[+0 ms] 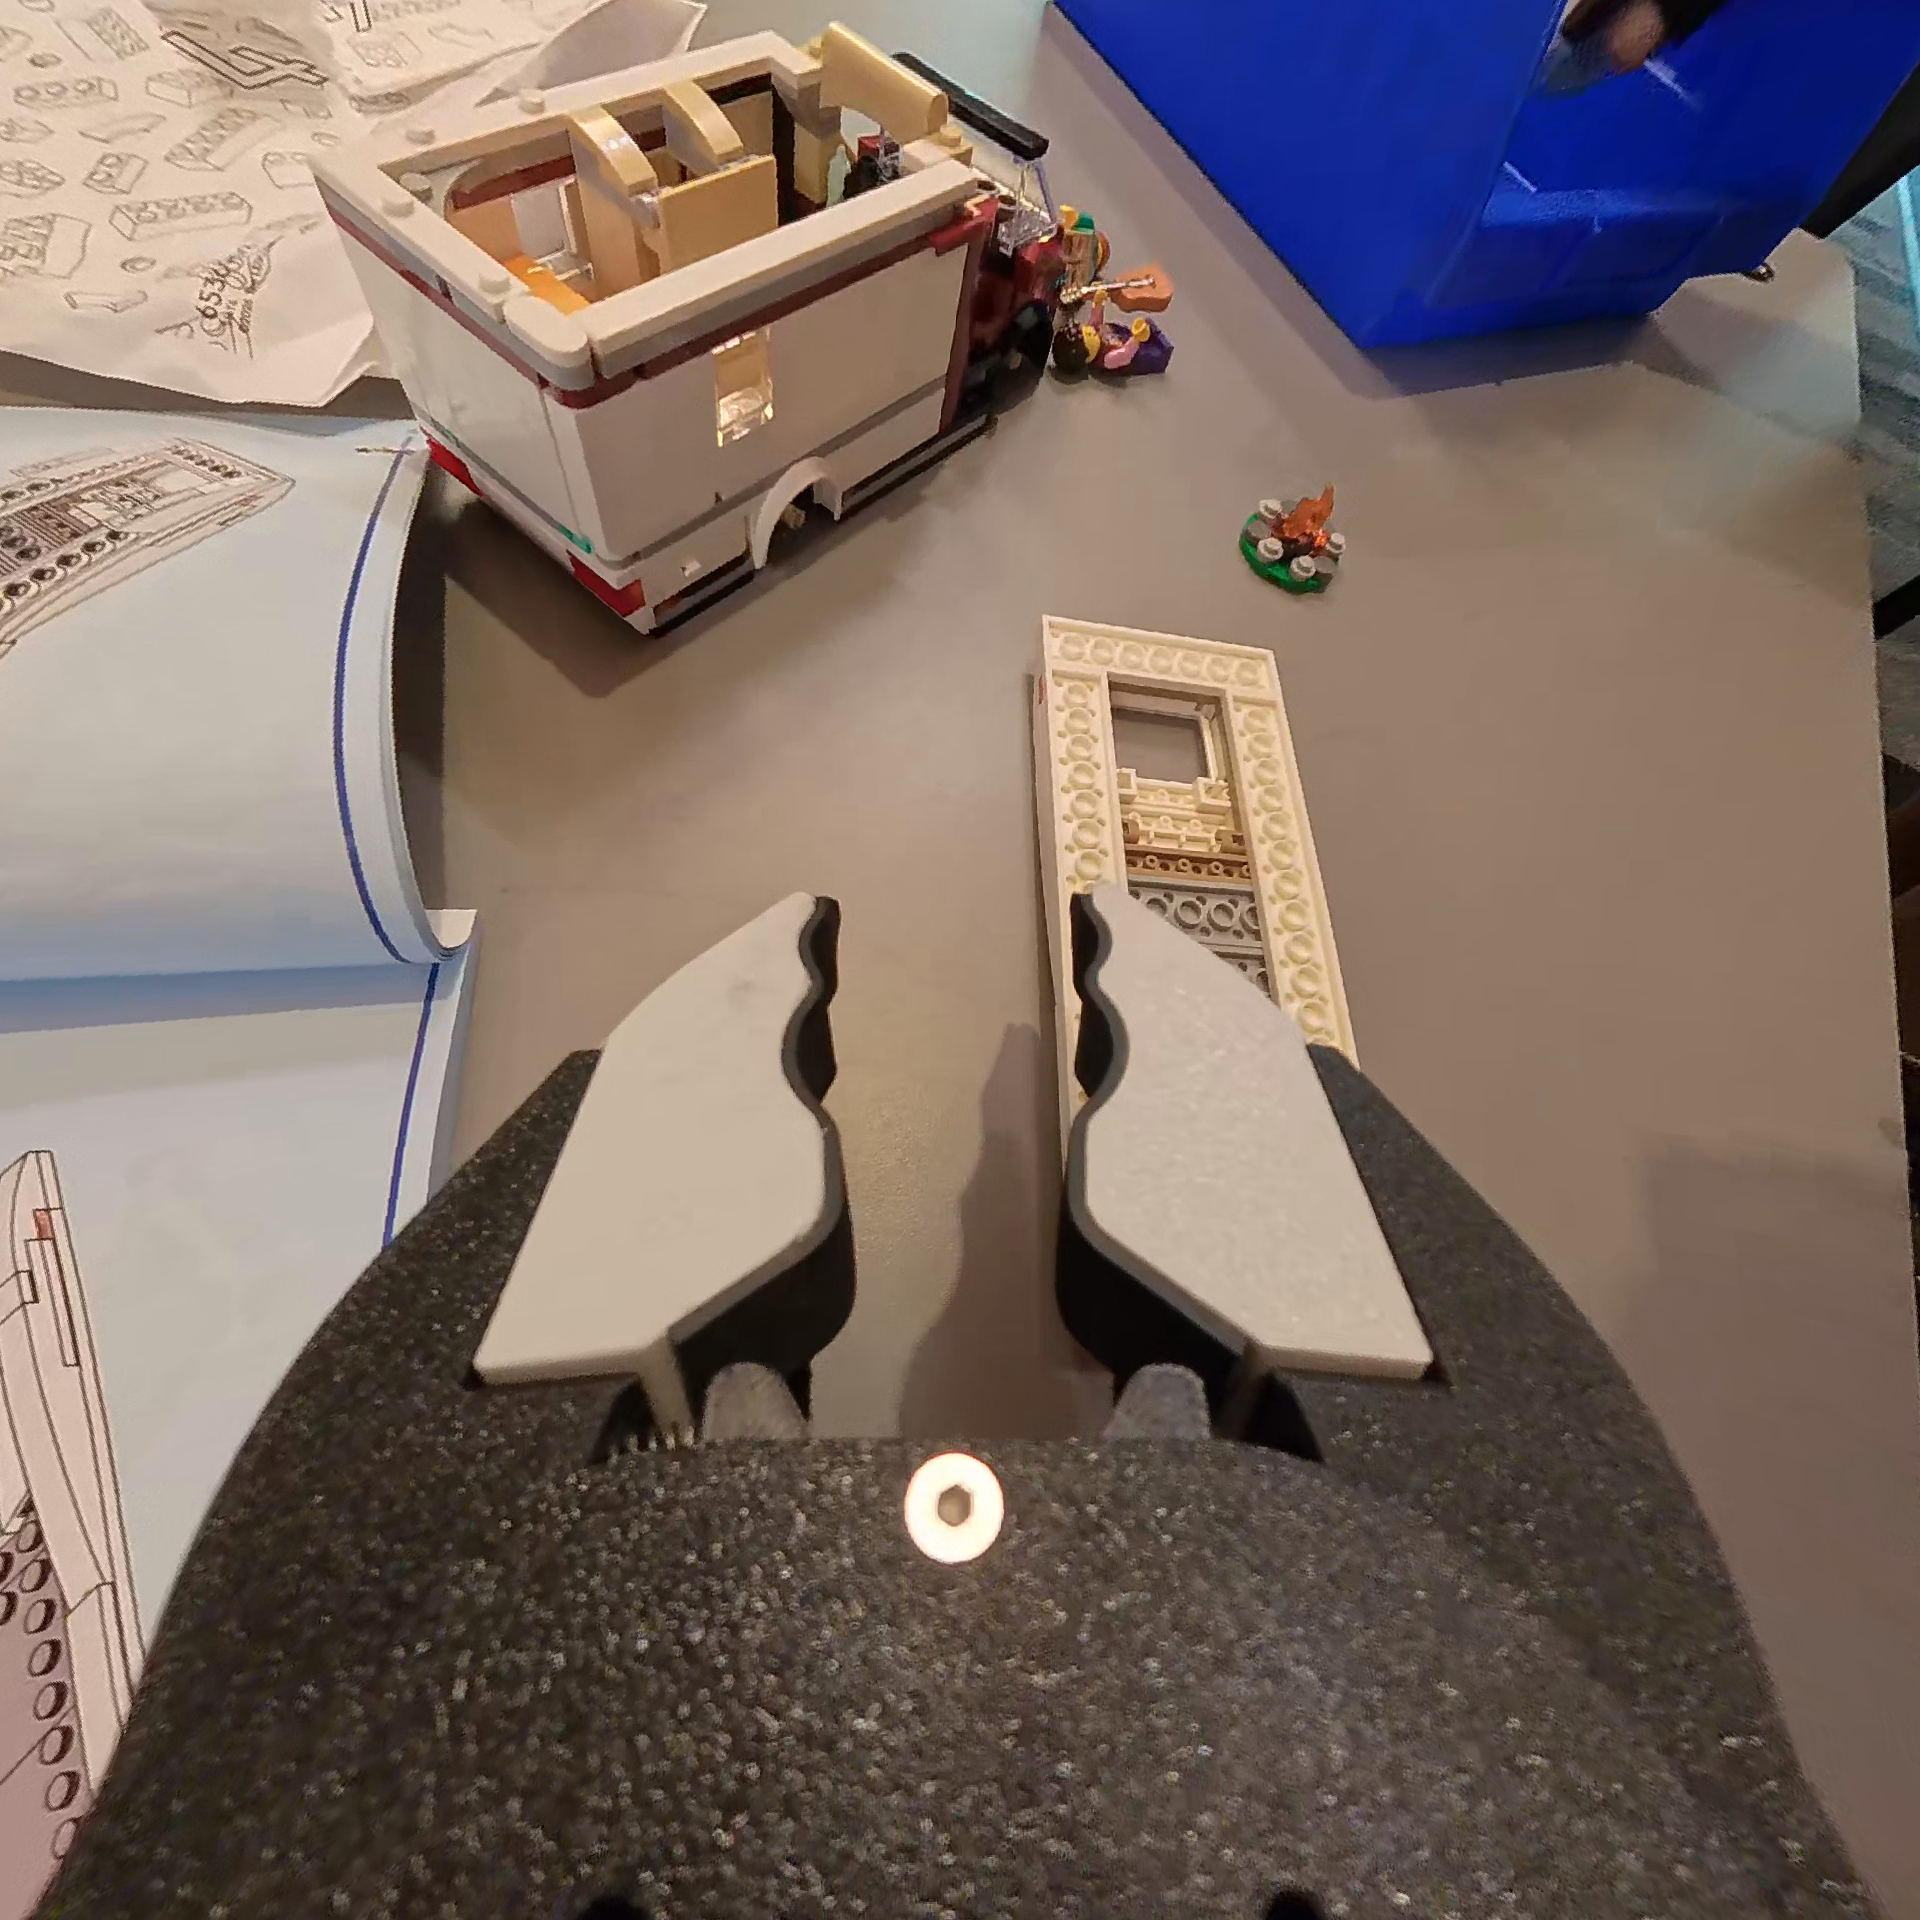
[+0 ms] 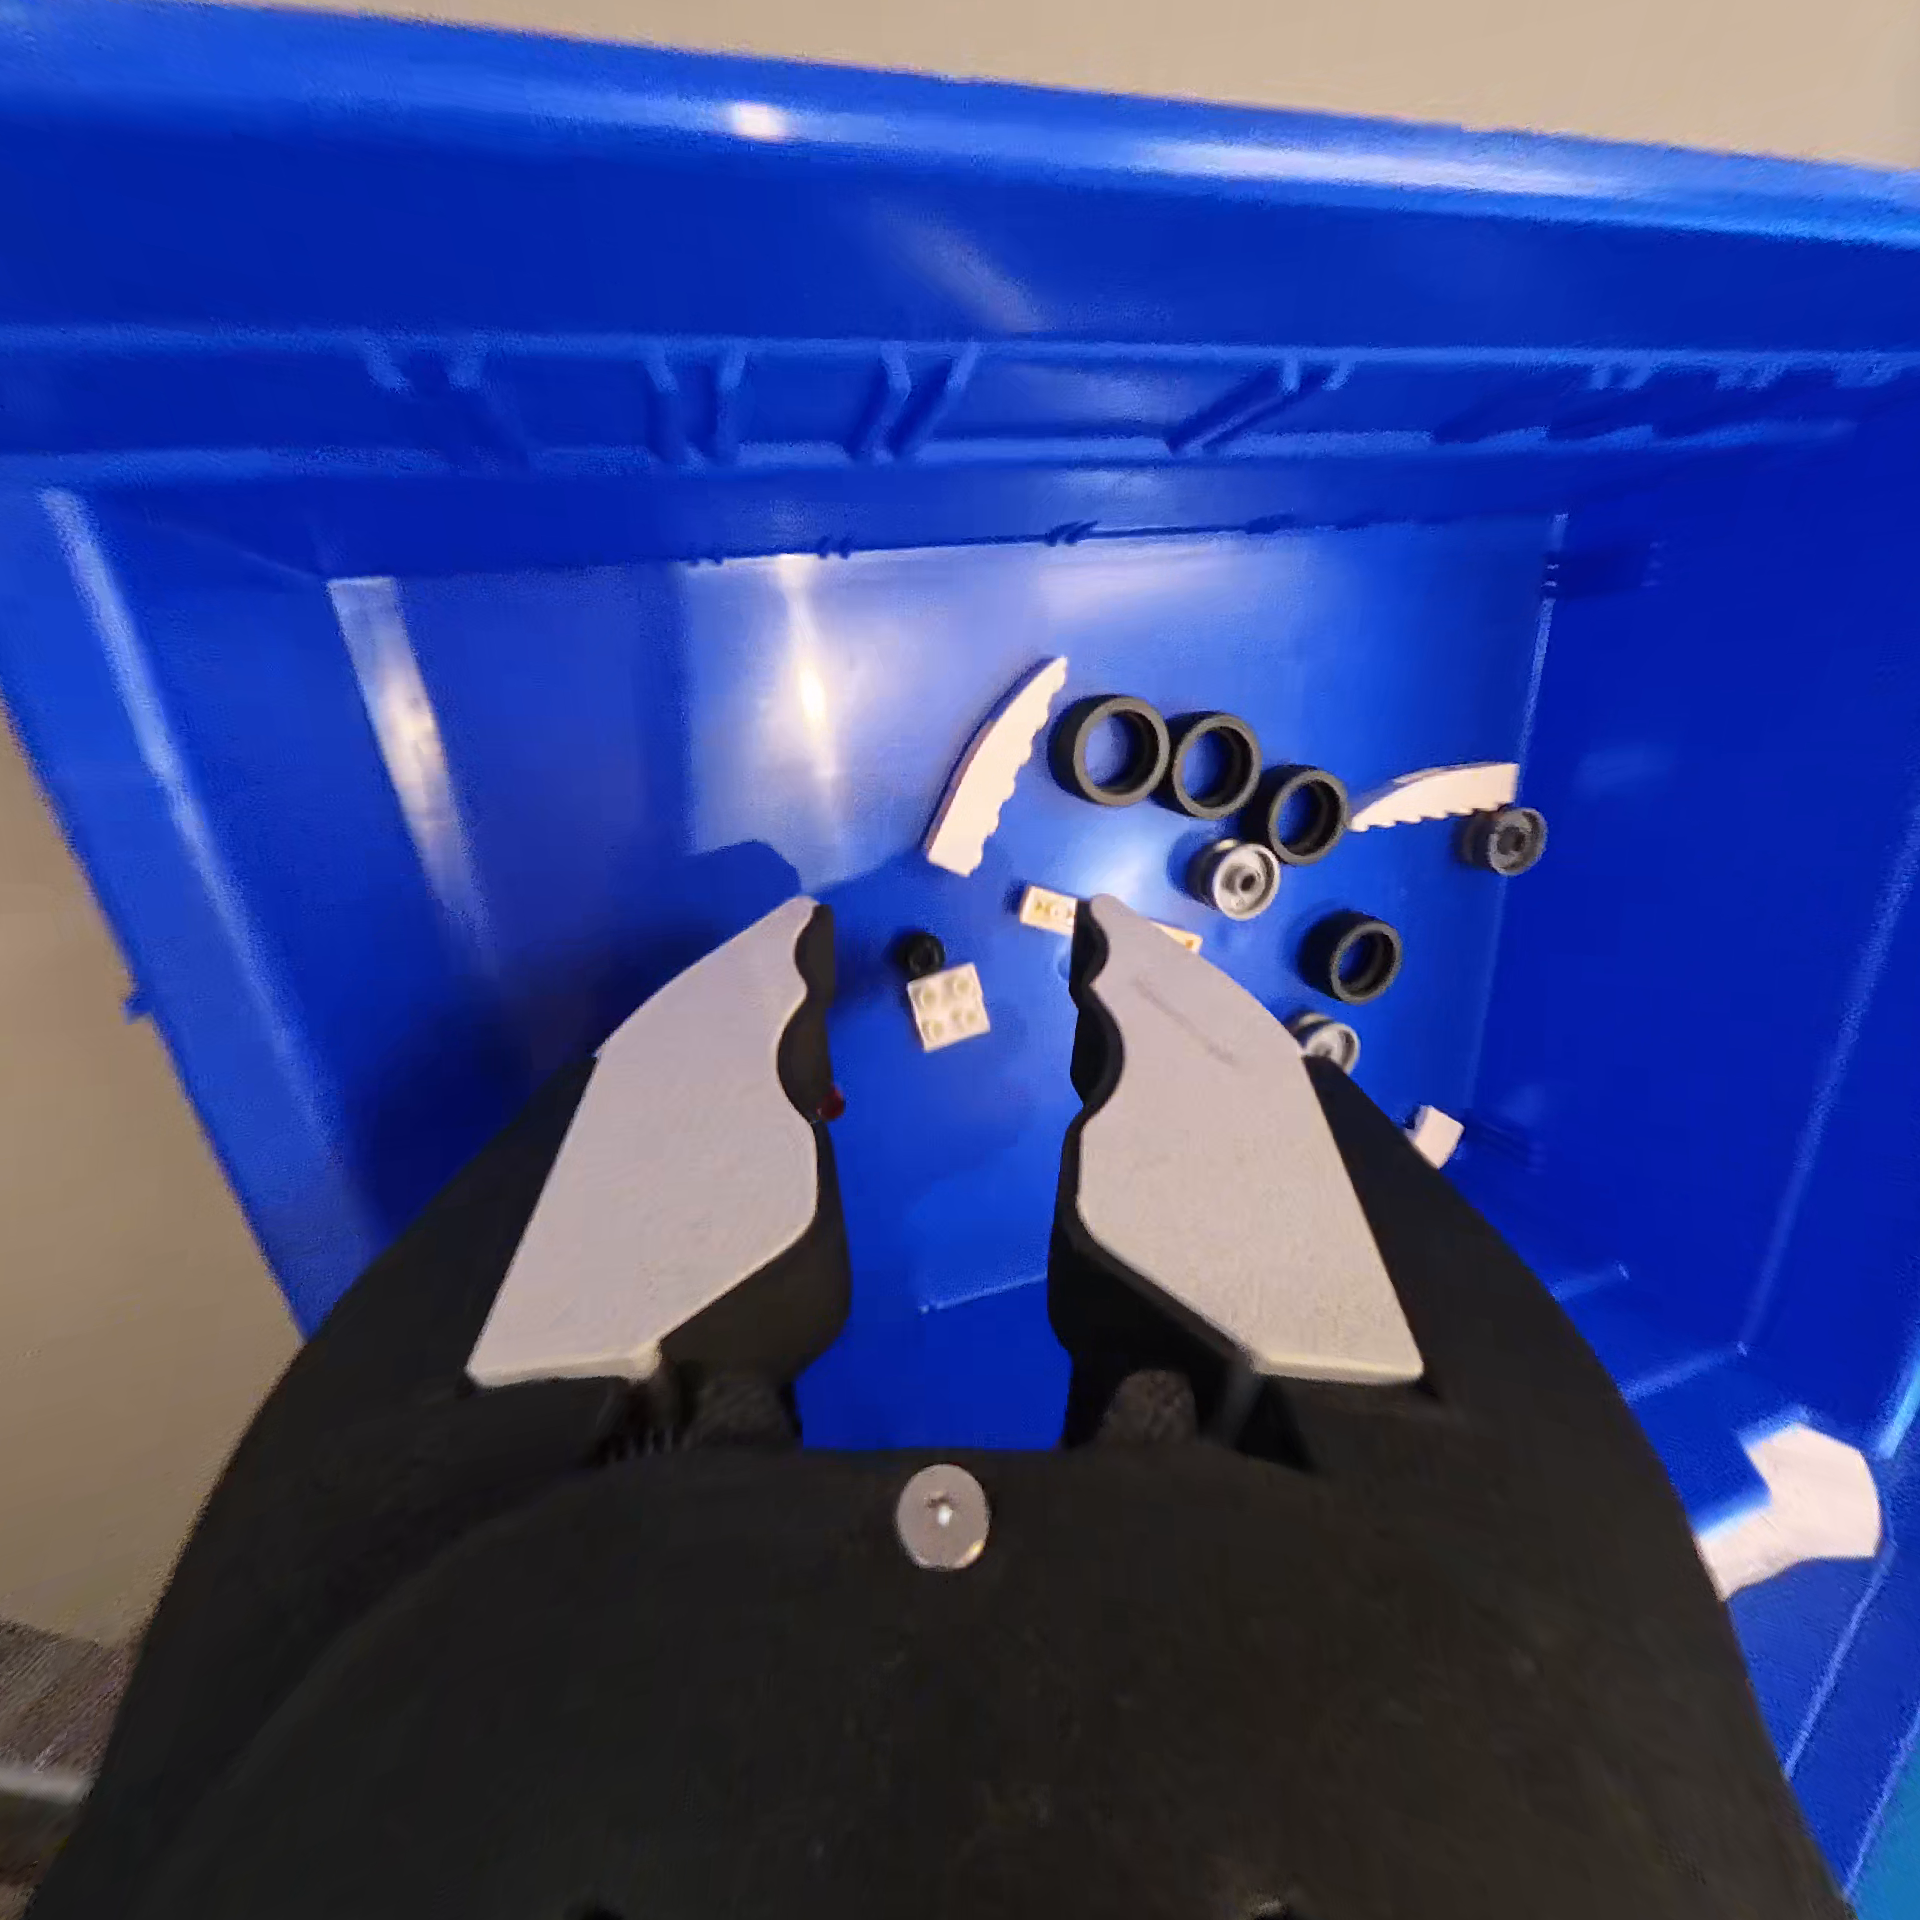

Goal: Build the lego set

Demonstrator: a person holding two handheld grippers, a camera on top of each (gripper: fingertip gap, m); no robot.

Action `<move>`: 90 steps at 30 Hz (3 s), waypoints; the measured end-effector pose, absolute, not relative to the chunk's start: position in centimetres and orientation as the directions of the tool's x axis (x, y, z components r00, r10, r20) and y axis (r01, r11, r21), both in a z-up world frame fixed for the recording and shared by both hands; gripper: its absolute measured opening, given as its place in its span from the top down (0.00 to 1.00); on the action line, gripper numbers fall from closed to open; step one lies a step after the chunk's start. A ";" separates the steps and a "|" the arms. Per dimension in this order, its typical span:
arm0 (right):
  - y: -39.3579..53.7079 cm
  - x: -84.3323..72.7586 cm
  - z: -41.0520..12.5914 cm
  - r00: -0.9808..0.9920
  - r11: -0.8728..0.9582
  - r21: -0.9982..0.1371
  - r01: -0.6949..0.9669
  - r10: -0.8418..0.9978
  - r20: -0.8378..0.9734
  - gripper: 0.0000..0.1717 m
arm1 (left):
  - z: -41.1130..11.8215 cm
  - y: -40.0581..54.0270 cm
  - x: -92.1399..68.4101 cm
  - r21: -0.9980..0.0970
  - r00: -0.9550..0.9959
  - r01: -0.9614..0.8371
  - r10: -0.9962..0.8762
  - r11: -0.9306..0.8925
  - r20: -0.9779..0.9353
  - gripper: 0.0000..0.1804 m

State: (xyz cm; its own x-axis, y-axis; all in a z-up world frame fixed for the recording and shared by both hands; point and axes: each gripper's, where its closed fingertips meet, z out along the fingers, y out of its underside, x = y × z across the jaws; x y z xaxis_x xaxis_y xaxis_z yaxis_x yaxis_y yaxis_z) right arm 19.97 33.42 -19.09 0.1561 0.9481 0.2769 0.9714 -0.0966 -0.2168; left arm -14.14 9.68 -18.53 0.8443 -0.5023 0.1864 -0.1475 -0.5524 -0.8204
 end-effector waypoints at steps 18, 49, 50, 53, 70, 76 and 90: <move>32.3 17.6 -18.6 0.069 -0.026 -0.148 0.989 0.954 0.291 0.92 | -19.1 8.7 -13.6 -0.810 0.836 -0.249 -0.540 -0.532 0.098 0.76; 15.6 11.3 -19.1 -0.123 0.160 -0.331 0.930 0.984 0.132 0.91 | -19.1 8.8 -13.9 -0.809 0.843 -0.232 -0.527 -0.540 0.109 0.77; 15.5 11.4 -19.3 -0.122 0.157 -0.329 0.931 0.985 0.124 0.90 | -19.1 8.8 -13.9 -0.809 0.843 -0.233 -0.527 -0.540 0.110 0.77; 15.7 11.7 -18.8 -0.124 0.162 -0.324 0.932 0.983 0.135 0.86 | -19.1 8.7 -13.9 -0.809 0.842 -0.236 -0.528 -0.539 0.106 0.77; 44.4 20.9 -21.6 0.708 -0.684 -0.243 0.688 0.706 0.020 0.70 | -18.9 8.8 -14.0 -0.814 0.847 -0.226 -0.521 -0.535 0.107 0.77; 45.6 21.2 -21.8 0.674 -0.645 -0.225 0.730 0.733 0.088 0.94 | -18.8 8.7 -14.2 -0.816 0.845 -0.204 -0.519 -0.540 0.132 0.77; 36.4 19.3 -9.9 0.072 -0.065 -0.038 0.997 0.654 0.753 0.95 | -19.2 8.6 -13.9 -0.806 0.843 -0.251 -0.530 -0.536 0.090 0.77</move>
